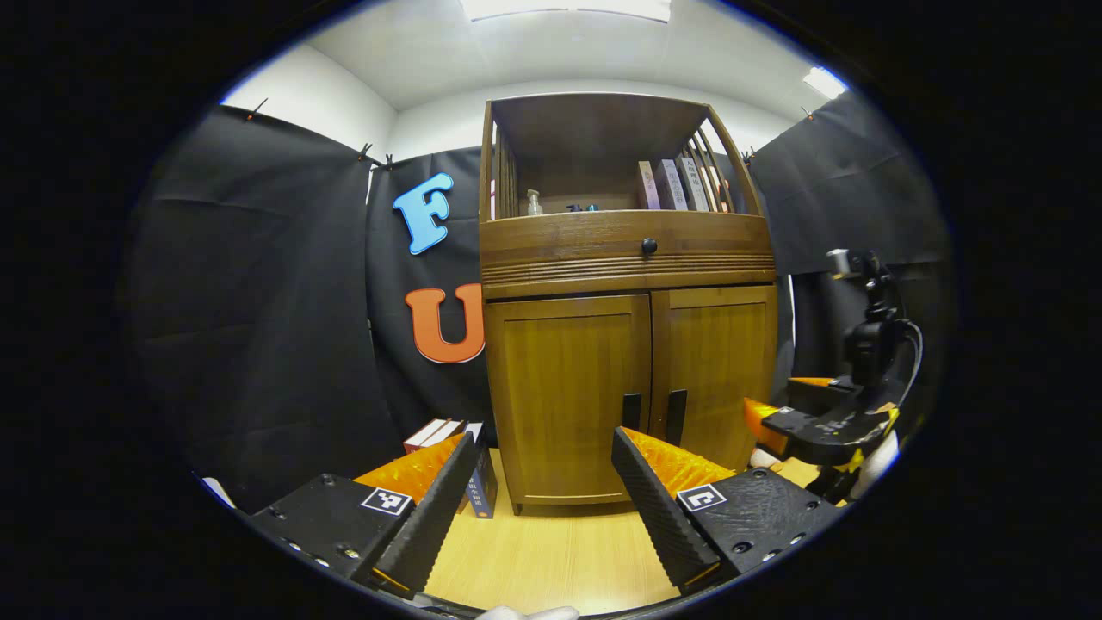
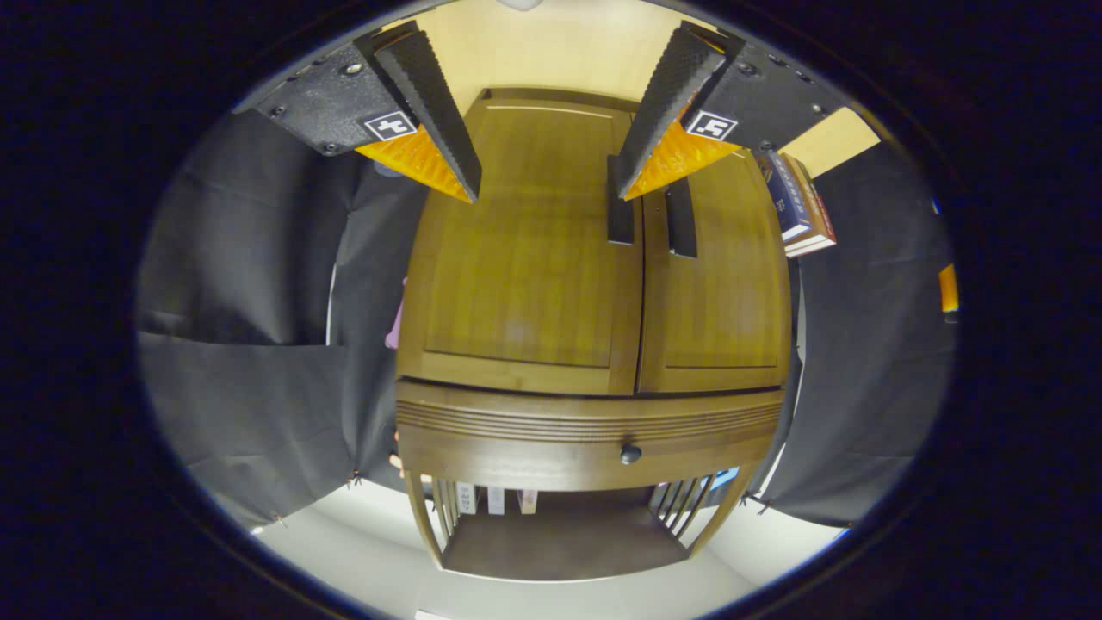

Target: Open the right door of the double-door shoe cabinet with the right hand, and open the left door with the left hand.

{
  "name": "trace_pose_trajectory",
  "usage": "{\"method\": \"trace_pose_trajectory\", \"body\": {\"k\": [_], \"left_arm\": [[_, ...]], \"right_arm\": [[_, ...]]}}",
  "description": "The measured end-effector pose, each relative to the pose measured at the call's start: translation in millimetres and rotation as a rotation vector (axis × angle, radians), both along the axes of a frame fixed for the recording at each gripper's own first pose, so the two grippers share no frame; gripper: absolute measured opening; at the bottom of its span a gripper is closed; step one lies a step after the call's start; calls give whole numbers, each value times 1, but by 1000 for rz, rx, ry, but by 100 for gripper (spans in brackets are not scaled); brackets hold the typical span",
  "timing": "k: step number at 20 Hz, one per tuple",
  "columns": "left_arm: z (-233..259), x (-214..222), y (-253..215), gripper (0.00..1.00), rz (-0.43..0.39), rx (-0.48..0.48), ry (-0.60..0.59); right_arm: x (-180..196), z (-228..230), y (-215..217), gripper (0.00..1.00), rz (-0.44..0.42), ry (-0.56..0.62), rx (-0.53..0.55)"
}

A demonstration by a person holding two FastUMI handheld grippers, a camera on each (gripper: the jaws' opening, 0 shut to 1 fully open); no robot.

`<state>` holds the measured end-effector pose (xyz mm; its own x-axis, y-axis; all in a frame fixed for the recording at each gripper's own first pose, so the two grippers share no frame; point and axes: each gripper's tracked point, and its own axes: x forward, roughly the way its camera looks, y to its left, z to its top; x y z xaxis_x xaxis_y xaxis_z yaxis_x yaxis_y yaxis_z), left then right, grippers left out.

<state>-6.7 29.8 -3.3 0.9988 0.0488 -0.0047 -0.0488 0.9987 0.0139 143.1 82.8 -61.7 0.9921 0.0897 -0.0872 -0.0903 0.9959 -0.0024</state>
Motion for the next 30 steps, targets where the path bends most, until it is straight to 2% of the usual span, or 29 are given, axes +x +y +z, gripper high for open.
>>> {"method": "trace_pose_trajectory", "body": {"k": [4,11,12,13,18,22,25,27,30], "left_arm": [[-5,-6,9,96,37,-3,15],[-10,-16,27,96,100,-11,36],[-10,-18,30,100,108,-11,38],[-11,-19,32,96,114,-10,41],[-13,-24,43,96,142,-14,51],[-13,-27,49,96,148,-13,51],[-14,-28,53,96,153,-15,51],[-14,-30,56,96,155,-22,50],[-14,-33,60,96,156,-28,46]], "right_arm": [[47,-17,25,98,25,35,22],[98,-32,61,94,42,37,-3],[105,-33,65,93,43,38,-7],[111,-36,69,90,44,41,-9],[137,-45,76,82,23,62,-2],[143,-51,79,70,9,70,2],[147,-53,83,46,14,84,19],[147,-53,82,39,7,94,28],[148,-54,82,36,13,104,28]]}}
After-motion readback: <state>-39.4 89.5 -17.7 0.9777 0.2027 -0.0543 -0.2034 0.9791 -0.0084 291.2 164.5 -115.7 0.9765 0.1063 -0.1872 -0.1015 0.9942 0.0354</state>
